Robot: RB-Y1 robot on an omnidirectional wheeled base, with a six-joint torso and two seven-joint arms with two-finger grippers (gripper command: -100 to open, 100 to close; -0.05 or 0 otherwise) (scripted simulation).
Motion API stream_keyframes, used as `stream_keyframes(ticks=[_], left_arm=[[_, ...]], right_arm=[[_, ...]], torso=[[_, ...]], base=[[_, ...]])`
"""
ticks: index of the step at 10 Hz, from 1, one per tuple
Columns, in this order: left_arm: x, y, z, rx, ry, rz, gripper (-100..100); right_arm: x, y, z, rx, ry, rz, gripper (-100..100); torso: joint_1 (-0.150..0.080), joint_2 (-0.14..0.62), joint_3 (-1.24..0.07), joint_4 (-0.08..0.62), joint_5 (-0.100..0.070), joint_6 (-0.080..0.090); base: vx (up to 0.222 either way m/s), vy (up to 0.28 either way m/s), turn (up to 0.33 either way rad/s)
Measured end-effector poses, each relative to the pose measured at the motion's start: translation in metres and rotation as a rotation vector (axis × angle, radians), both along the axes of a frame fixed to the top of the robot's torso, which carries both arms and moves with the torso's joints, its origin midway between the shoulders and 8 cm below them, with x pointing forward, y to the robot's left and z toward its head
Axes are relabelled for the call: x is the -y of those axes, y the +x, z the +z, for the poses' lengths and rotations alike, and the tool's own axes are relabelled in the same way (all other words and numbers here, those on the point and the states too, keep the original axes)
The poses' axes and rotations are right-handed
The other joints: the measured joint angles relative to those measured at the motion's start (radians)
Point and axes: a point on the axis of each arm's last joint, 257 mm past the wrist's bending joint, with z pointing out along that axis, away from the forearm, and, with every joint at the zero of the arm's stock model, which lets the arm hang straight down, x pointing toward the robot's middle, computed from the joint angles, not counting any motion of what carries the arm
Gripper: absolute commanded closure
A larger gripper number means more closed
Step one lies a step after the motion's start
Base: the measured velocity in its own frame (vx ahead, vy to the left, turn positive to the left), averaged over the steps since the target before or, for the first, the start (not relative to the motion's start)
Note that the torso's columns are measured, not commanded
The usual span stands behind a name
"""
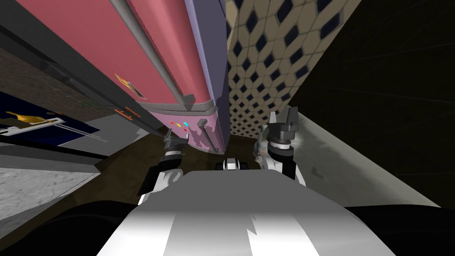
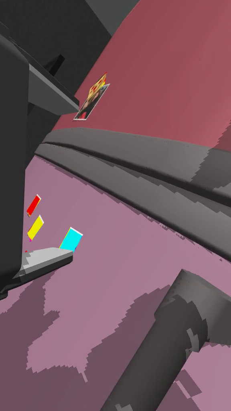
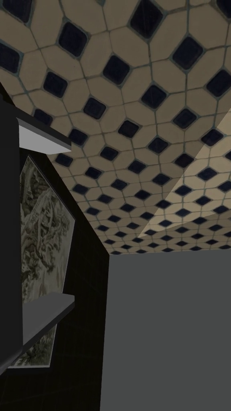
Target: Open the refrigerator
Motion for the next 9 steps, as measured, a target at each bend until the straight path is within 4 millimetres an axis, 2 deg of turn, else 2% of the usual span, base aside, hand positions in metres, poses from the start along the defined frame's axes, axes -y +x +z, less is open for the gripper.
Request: stream_keyframes(ticks=[3,9], left_arm=[[-0.009,-0.005,-0.017,-0.05,-0.084,-0.002,-100],[-0.026,-0.018,-0.043,-0.116,-0.252,0.014,-100]], right_arm=[[0.0,0.0,0.0,0.0,0.0,0.0,0],[0.0,0.0,0.0,0.0,0.0,0.0,0]], torso=[[-0.002,-0.001,0.0,0.0,-0.001,0.0],[-0.006,-0.007,-0.004,-0.002,-0.001,0.004]], base=[[0.172,-0.17,0.115],[0.12,-0.154,0.103]])
